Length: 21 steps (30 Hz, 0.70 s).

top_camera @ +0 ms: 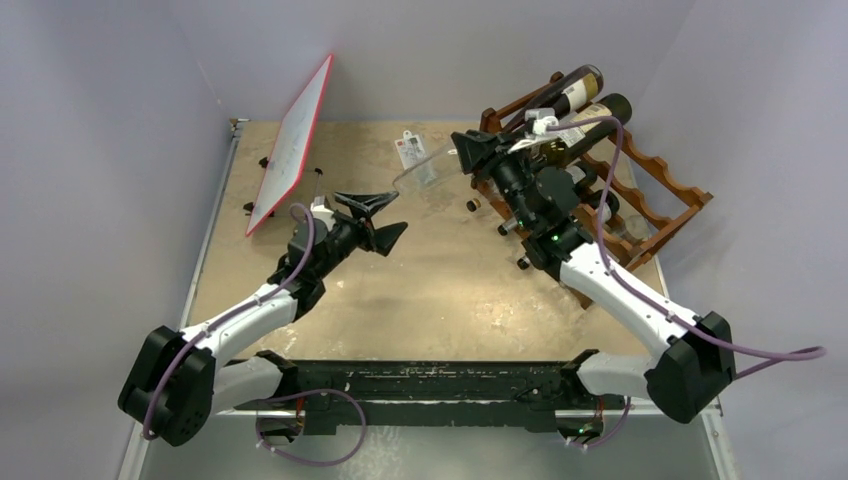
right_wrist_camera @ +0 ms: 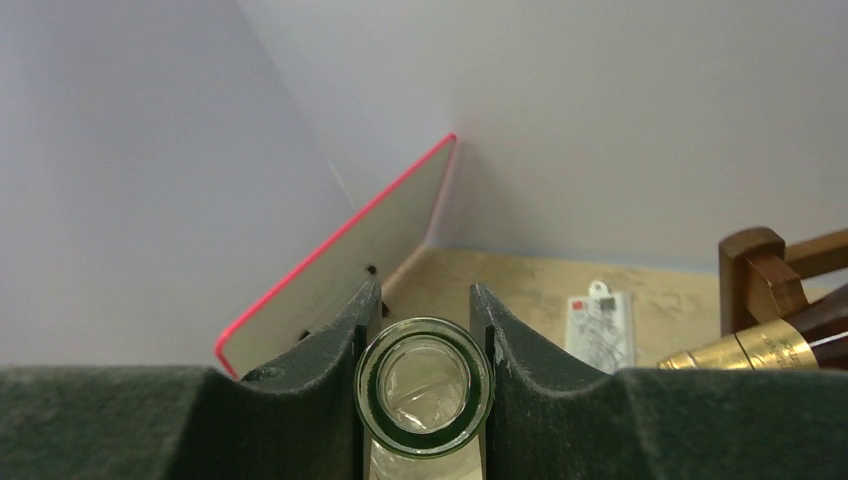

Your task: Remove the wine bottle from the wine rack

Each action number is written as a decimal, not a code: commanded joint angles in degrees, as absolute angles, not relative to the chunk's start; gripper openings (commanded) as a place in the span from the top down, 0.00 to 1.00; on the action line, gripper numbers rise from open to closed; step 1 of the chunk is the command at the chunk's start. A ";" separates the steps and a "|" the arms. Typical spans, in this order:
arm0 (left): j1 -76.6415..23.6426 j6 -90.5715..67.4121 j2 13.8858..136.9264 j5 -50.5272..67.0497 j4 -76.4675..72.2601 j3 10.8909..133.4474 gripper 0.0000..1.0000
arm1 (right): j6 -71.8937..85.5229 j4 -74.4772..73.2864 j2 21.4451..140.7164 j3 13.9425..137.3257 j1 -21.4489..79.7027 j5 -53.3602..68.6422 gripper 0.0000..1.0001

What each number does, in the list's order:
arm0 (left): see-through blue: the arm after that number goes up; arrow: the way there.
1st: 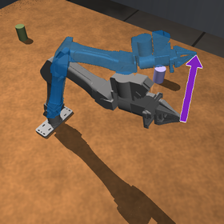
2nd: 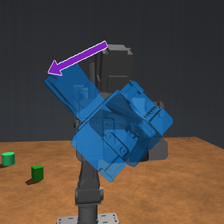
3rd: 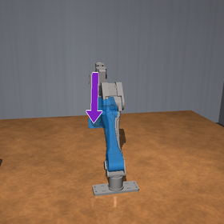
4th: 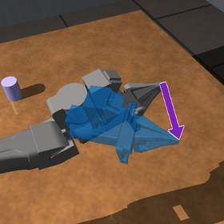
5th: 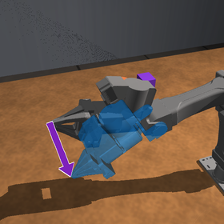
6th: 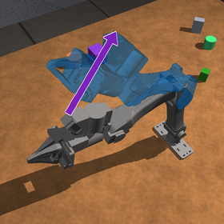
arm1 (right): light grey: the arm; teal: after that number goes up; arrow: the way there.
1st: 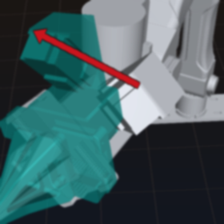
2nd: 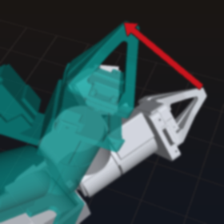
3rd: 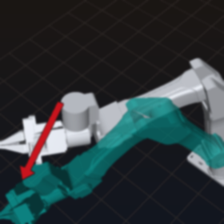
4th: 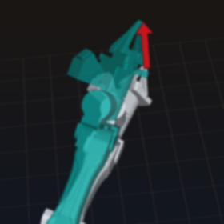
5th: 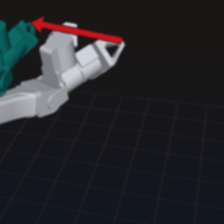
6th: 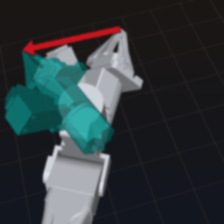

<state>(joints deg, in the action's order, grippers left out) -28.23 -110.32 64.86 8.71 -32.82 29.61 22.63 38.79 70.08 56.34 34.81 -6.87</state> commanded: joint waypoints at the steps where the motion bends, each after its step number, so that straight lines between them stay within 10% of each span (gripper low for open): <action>1: -27.63 -107.32 62.94 8.52 -33.43 27.90 0.24 | 21.62 38.67 71.27 62.63 34.56 -8.10 1.00; 12: -27.07 -72.41 58.11 7.35 3.95 48.59 0.28 | 9.60 30.03 84.04 75.34 34.59 -8.93 1.00; 16: -26.99 -61.82 54.66 3.45 8.62 53.90 0.01 | 7.30 28.28 89.03 80.11 34.59 -10.37 1.00; 21: -26.98 -45.62 54.26 -4.68 14.79 63.86 0.00 | 5.07 25.26 95.12 86.77 34.42 -11.69 1.00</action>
<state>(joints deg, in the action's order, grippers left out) -27.38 -63.70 54.50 3.14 8.19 55.81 8.14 22.04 93.91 79.68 34.46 -9.56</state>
